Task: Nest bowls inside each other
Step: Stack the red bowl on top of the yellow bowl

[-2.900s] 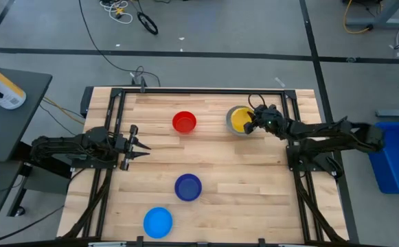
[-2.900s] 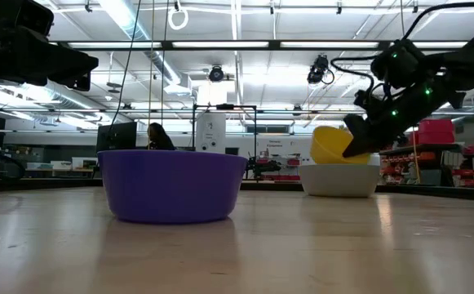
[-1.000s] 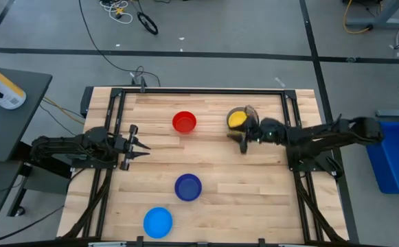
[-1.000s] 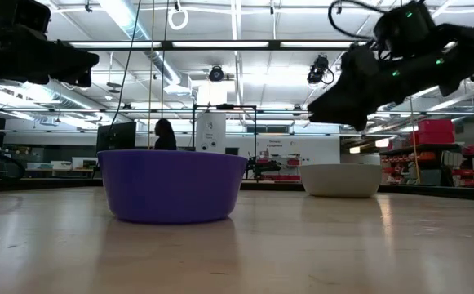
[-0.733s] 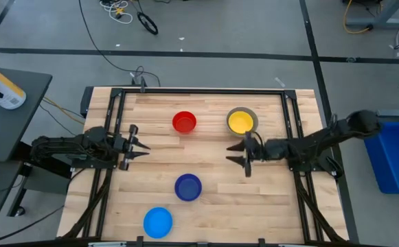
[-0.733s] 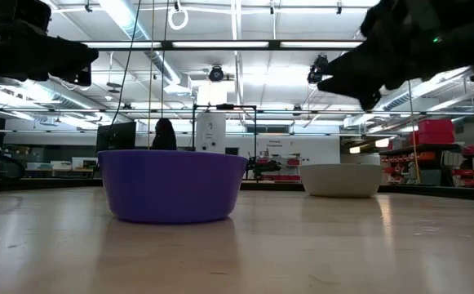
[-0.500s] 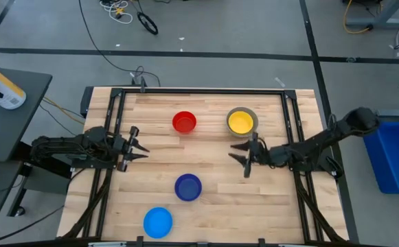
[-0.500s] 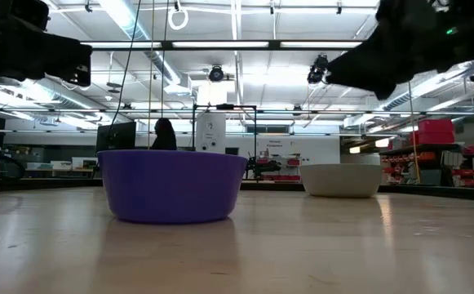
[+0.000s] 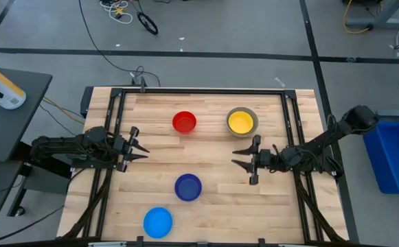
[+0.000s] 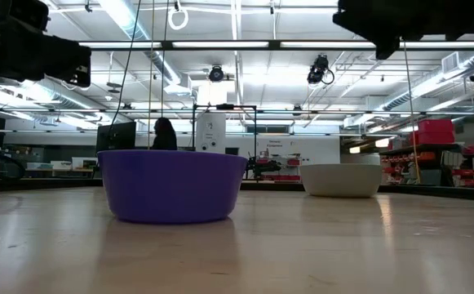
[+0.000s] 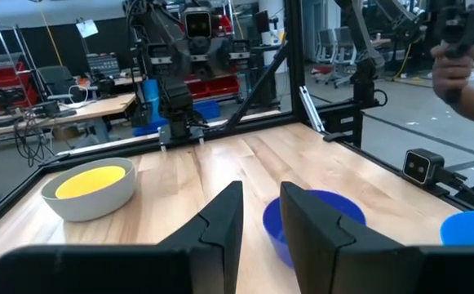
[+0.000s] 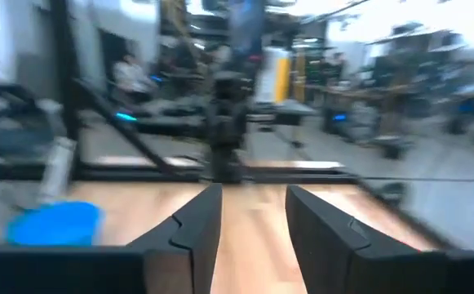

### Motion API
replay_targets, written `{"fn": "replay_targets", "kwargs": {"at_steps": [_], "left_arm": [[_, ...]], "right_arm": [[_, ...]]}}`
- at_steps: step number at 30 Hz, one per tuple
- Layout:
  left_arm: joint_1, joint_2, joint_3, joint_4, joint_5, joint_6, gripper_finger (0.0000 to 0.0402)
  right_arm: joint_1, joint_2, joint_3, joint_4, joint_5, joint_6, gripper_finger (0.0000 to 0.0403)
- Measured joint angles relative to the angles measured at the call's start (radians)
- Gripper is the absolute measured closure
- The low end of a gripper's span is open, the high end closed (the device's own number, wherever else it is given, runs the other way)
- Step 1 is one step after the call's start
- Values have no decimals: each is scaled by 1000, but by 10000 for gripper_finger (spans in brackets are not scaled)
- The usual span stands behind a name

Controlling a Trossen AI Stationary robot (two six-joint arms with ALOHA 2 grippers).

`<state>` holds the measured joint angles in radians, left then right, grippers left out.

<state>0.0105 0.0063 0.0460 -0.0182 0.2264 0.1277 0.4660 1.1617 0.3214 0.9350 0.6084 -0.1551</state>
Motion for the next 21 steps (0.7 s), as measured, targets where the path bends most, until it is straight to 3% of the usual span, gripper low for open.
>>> {"fn": "replay_targets", "kwargs": {"at_steps": [6, 9, 14, 16, 21], "left_arm": [[0, 0, 1, -10, 0, -1, 308], [0, 0, 2, -25, -3, -15, 308], [0, 0, 5, -38, -3, -35, 308], [0, 0, 5, -39, -3, -44, 308], [0, 0, 5, -40, -1, -50, 308]], "right_arm": [[56, -61, -1, 36, 257, -49, 264], [123, -154, -26, 67, 260, -176, 265], [254, -425, -133, 34, 278, -265, 259], [288, -534, -200, -28, 239, -239, 255], [288, -703, -309, -254, 17, -67, 244]]}}
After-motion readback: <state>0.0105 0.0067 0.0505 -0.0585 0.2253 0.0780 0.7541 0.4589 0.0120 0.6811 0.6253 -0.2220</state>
